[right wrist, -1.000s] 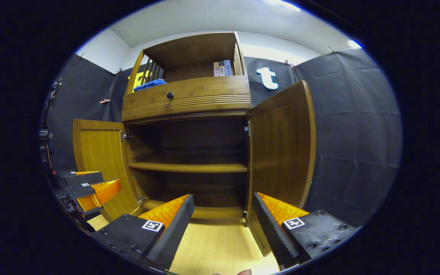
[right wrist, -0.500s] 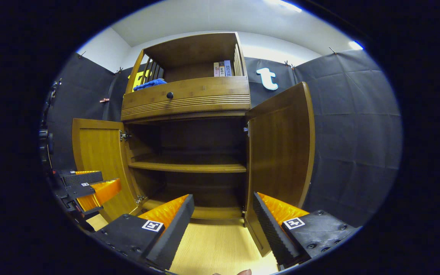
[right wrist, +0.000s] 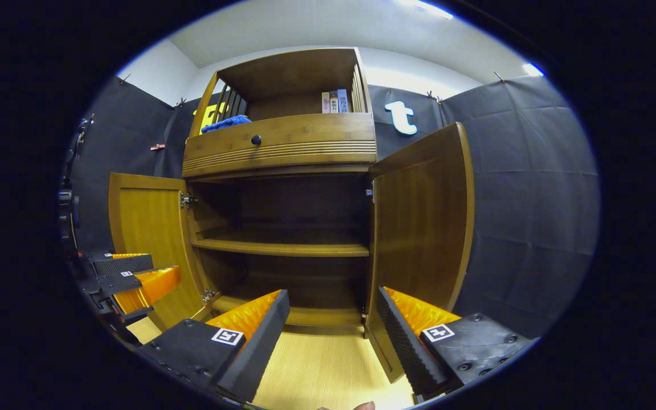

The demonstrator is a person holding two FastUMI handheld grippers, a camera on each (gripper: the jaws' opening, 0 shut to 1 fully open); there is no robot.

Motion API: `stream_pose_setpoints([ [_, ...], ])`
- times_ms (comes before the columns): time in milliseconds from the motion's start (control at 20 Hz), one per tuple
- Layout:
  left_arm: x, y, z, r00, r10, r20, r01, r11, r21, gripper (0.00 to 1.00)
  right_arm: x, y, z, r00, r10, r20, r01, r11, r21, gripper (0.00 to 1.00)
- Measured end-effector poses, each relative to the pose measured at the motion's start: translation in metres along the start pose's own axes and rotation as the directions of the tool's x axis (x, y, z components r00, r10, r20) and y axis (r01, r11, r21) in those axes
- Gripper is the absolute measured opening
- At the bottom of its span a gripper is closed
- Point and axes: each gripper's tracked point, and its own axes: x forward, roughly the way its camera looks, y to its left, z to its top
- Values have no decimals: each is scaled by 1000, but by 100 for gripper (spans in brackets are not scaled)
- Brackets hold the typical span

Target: Open the right door of the double-door shoe cabinet with the right hand, and open the left door with the left hand.

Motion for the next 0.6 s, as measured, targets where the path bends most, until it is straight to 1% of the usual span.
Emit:
stream_pose_setpoints([
  [600,-2,-4,1,1000,-11,3,11,1000,3,96,-3,-2,2,1000,-4,6,4,1000,-3,98],
])
